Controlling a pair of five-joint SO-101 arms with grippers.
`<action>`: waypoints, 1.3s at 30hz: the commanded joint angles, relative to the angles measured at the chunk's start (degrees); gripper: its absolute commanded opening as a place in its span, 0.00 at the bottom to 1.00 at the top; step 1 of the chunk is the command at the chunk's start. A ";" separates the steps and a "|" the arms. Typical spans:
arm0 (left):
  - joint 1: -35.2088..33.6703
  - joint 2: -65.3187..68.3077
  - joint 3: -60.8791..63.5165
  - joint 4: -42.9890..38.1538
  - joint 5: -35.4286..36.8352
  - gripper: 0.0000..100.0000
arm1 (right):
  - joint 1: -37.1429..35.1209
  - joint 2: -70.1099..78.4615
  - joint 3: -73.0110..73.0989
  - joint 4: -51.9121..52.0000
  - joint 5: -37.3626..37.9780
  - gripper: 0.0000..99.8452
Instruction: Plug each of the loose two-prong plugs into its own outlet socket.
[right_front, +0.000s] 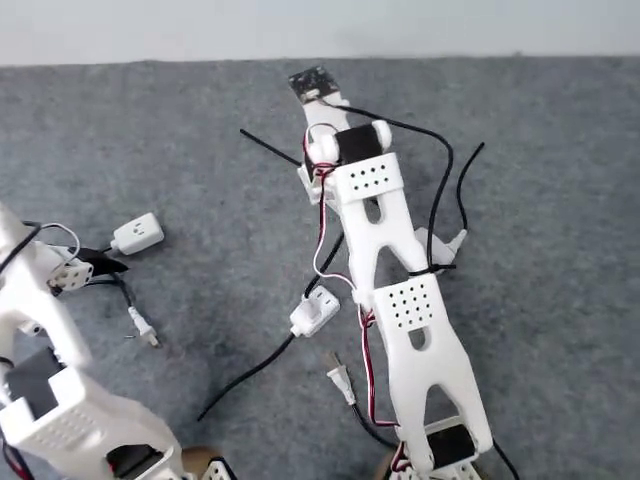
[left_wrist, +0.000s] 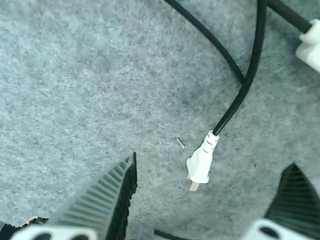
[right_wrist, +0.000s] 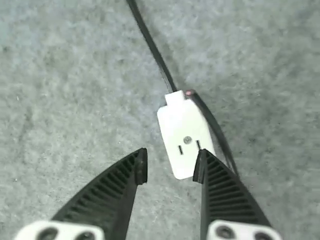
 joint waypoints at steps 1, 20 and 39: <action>0.09 -0.53 -0.40 -0.18 0.97 0.41 | 0.66 -4.62 -2.90 1.80 -0.53 0.16; 13.63 -0.62 0.57 0.18 1.05 0.41 | -10.07 -1.80 -2.81 0.04 -0.18 0.16; 14.07 -1.14 -6.64 2.46 0.70 0.41 | -9.54 -5.58 -2.90 1.01 3.78 0.16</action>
